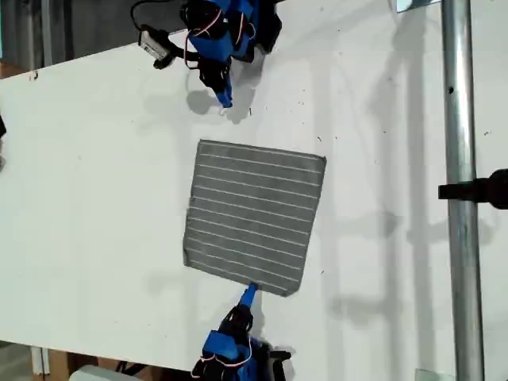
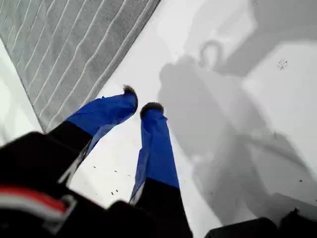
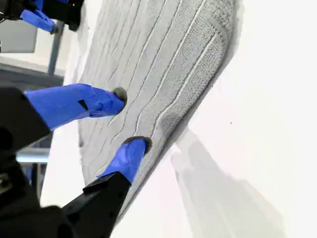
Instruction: Grasp corners of a towel and fold twice.
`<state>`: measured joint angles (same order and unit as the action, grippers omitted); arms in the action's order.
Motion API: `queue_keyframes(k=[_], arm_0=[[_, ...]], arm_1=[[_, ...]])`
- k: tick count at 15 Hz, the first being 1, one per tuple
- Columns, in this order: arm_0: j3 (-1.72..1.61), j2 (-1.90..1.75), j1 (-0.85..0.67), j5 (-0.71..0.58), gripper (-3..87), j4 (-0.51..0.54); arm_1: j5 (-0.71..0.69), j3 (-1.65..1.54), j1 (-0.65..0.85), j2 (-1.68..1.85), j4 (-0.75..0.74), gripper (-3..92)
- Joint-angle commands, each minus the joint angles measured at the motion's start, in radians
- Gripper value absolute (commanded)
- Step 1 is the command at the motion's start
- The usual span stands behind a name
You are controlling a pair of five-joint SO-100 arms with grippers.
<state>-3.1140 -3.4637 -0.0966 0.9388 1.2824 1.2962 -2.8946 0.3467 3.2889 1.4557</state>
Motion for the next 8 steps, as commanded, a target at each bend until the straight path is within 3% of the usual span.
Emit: queue_keyframes(k=[1,8], arm_0=[[-0.006,-0.006,-0.158,0.615,-2.8,-0.026],[-0.006,-0.006,-0.156,0.603,-2.9,-0.023]], arm_1=[[0.003,0.026,-0.006,0.003,0.003,-0.2],[0.003,0.049,-0.041,0.005,-0.034,-0.2]])
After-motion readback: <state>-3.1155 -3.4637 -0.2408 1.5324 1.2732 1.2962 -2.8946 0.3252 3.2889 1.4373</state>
